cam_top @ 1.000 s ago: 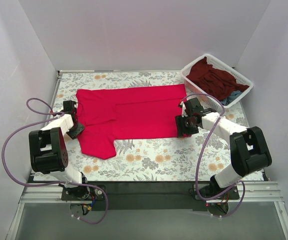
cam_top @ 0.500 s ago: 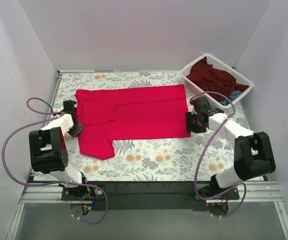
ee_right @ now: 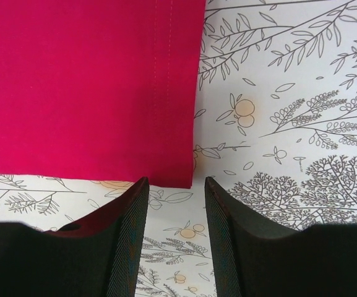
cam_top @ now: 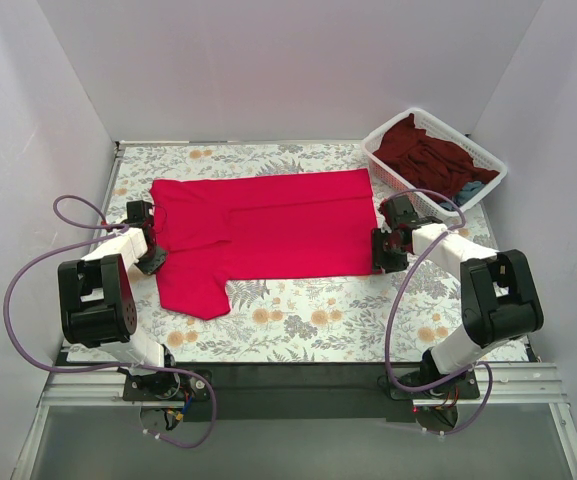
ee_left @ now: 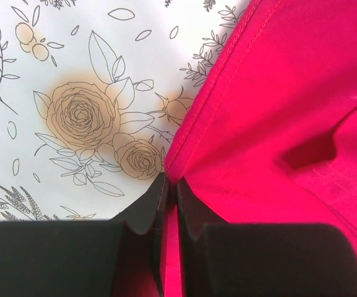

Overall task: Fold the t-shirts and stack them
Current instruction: Fold the tshirt

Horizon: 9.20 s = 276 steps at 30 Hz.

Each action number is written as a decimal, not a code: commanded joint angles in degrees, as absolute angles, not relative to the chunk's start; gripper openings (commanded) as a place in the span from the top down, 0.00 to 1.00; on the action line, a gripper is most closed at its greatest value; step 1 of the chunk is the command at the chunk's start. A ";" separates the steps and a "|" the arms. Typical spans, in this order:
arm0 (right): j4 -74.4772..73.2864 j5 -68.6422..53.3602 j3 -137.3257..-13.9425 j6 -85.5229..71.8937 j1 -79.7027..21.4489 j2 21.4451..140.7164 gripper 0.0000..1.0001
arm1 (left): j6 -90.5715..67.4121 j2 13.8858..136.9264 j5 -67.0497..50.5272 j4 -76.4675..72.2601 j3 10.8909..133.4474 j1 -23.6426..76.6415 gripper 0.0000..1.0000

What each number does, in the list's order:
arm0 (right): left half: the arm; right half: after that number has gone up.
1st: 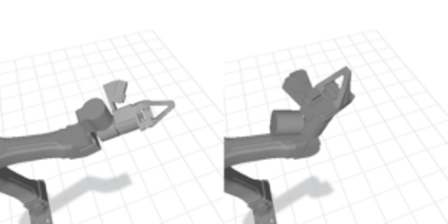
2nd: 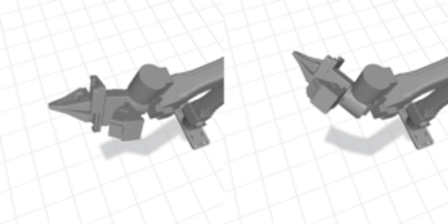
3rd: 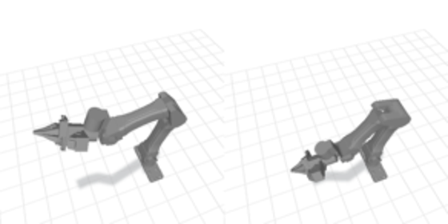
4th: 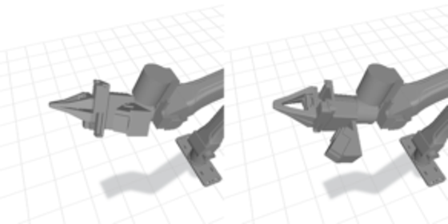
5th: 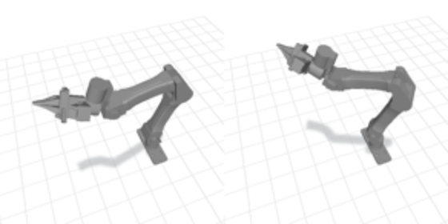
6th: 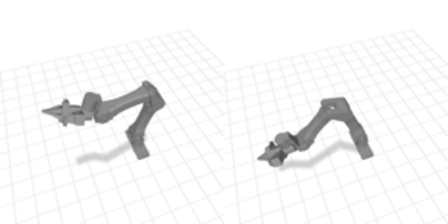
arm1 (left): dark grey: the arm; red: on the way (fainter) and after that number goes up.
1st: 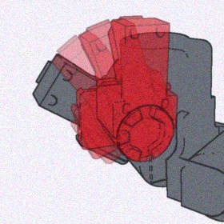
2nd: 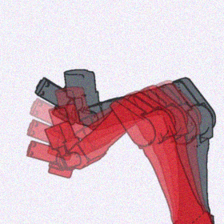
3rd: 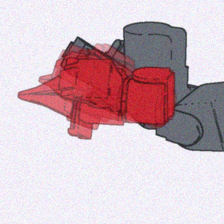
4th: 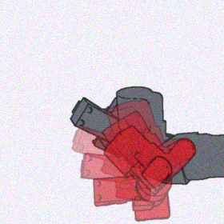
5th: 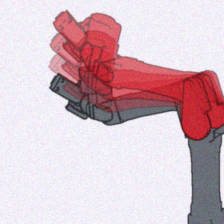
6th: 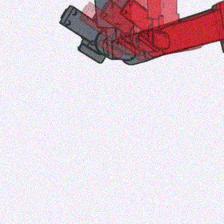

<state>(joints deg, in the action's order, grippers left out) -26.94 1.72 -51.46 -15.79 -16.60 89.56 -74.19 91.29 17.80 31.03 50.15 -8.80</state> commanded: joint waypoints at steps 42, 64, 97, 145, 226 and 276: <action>-41.22 0.44 -71.88 -10.46 -12.31 95.18 0.99 | -72.77 89.47 18.28 46.41 65.65 -9.05 1.00; -41.22 1.30 -89.03 -10.72 -11.95 109.50 0.99 | -73.21 101.77 16.79 44.47 78.04 -9.23 1.00; -35.95 3.51 -93.35 -12.92 -11.34 119.53 0.99 | -76.73 111.00 12.57 39.73 81.65 -10.37 1.00; -32.61 3.08 -92.73 -15.20 -10.46 116.98 0.99 | -76.20 107.84 12.83 34.19 78.84 -10.37 0.95; -21.97 -17.40 -68.38 -11.43 -24.35 94.83 0.39 | -89.47 85.17 1.93 24.87 44.21 3.95 0.83; -23.56 -11.17 -69.34 -7.91 -19.51 95.80 0.37 | -69.88 119.63 6.85 19.07 95.27 3.96 0.45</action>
<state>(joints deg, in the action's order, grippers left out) -23.81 -12.71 -67.48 -8.75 -20.05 95.24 -71.94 122.17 5.32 20.45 92.86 3.86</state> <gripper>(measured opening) 0.628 0.495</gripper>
